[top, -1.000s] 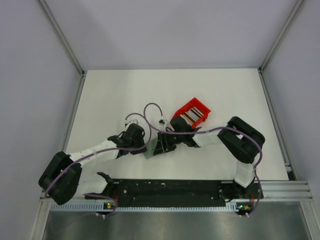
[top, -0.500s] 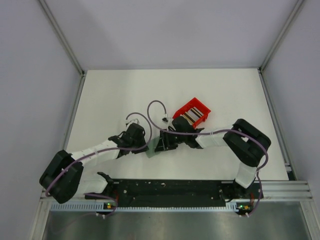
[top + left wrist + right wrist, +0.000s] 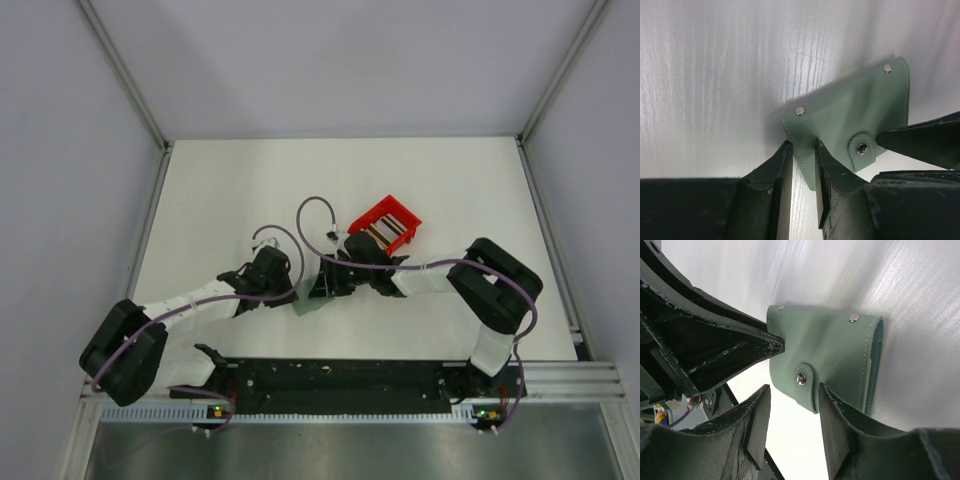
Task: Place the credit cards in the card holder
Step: Open the card holder at the center of the board.
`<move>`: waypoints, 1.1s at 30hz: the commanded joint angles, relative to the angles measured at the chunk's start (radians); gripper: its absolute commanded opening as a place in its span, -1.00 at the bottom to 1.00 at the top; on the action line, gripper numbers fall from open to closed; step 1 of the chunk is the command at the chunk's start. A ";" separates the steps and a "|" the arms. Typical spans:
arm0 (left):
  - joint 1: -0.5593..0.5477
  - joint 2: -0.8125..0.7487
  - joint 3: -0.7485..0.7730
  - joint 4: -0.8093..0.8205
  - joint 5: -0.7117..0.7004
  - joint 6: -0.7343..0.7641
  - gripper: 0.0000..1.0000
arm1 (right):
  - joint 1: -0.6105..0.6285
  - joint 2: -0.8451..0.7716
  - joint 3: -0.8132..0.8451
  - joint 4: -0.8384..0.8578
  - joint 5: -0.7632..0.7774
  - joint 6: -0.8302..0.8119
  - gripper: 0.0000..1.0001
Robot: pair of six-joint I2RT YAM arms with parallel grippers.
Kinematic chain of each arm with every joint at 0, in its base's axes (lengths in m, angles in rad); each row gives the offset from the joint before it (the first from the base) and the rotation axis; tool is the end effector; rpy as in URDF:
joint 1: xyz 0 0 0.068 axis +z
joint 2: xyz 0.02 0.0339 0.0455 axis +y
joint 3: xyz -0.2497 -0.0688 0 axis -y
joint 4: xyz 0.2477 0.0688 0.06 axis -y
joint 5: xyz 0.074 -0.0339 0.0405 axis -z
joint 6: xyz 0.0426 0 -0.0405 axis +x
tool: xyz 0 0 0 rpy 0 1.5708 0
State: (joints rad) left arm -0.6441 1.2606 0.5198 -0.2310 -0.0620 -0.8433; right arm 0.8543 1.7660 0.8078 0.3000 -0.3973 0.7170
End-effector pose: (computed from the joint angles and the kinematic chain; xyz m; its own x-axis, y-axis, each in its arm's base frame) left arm 0.1877 -0.1377 0.1322 -0.8659 -0.2819 -0.4132 -0.1133 0.9151 -0.3870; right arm 0.2171 0.2744 0.1210 -0.8919 -0.1014 -0.4408 -0.4117 0.5856 0.6983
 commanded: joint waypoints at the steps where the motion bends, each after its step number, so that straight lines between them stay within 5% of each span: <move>1: -0.012 0.031 -0.044 -0.061 0.039 -0.008 -1.00 | 0.012 0.052 -0.018 0.048 -0.032 0.044 -0.14; 14: -0.012 0.031 -0.053 -0.041 0.028 -0.059 -1.00 | 0.042 0.109 -0.019 0.084 -0.132 0.070 -0.53; 25: -0.012 0.033 -0.063 -0.041 -0.010 -0.119 -1.00 | 0.043 0.108 0.016 -0.039 -0.176 -0.022 -0.46; 28: -0.012 0.031 -0.064 -0.037 -0.015 -0.131 -1.00 | 0.055 0.116 0.048 -0.140 -0.111 -0.063 -0.53; 33: -0.014 0.020 -0.066 -0.045 -0.024 -0.140 -1.00 | 0.061 0.032 0.013 -0.220 0.058 -0.034 -0.28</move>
State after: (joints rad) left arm -0.6437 1.2476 0.5045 -0.2302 -0.0883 -0.9508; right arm 0.8616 1.8240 0.8536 0.2726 -0.4469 0.6994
